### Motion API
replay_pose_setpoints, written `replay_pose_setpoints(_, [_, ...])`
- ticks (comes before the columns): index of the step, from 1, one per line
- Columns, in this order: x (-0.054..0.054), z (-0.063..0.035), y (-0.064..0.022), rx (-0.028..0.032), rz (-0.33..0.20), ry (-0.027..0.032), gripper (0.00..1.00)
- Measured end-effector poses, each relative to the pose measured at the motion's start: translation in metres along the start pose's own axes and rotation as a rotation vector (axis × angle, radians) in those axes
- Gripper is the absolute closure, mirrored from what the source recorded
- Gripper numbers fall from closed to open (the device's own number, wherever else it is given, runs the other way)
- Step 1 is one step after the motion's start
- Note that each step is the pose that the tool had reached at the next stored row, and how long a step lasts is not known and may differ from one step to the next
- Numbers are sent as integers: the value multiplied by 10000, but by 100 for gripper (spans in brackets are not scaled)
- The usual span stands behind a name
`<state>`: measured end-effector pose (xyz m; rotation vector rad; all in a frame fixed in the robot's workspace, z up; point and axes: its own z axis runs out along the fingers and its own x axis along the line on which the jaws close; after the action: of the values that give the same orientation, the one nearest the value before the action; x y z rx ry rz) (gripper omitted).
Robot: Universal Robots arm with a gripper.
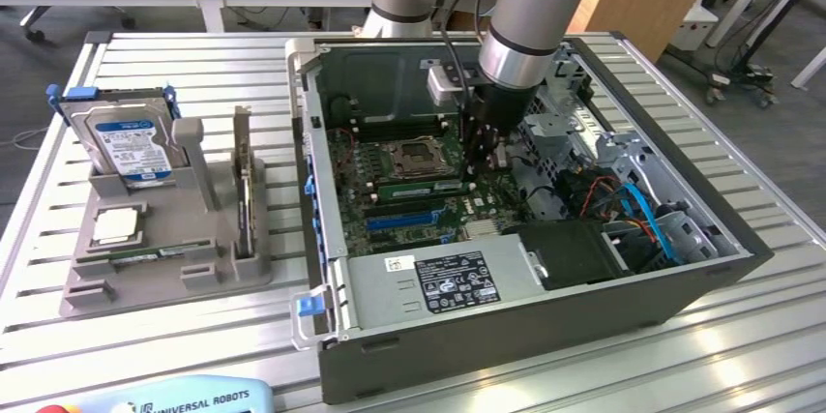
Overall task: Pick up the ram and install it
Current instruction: 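Press down the ram until it locks into place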
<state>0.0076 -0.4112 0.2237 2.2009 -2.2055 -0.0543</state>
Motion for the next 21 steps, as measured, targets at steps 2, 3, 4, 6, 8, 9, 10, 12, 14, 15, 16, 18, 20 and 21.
replay_pose_setpoints(2, [0, 1, 0, 1, 0, -3, 90])
replay_pose_setpoints(3, [0, 1, 0, 1, 0, -3, 90])
replay_pose_setpoints(4, [0, 3, 0, 1, 0, -3, 90])
replay_pose_setpoints(6, [0, 9, -1, 2, 0, -3, 90])
replay_pose_setpoints(8, [0, 9, 0, 0, 0, -2, 90])
replay_pose_setpoints(9, [0, 9, 0, 0, 0, -2, 90])
replay_pose_setpoints(10, [0, 9, 0, 0, 0, -2, 90])
replay_pose_setpoints(12, [0, 10, 0, 1, 0, -3, 90])
replay_pose_setpoints(14, [0, 14, -1, 1, 0, -2, 90])
replay_pose_setpoints(15, [0, 14, 0, 0, 0, -3, 90])
replay_pose_setpoints(16, [0, 15, -1, 0, 0, -3, 90])
replay_pose_setpoints(18, [0, 15, -1, 1, 0, -4, 90])
replay_pose_setpoints(20, [0, 15, -1, 1, 0, -4, 90])
replay_pose_setpoints(21, [-1, 14, 0, 1, 0, -7, 90])
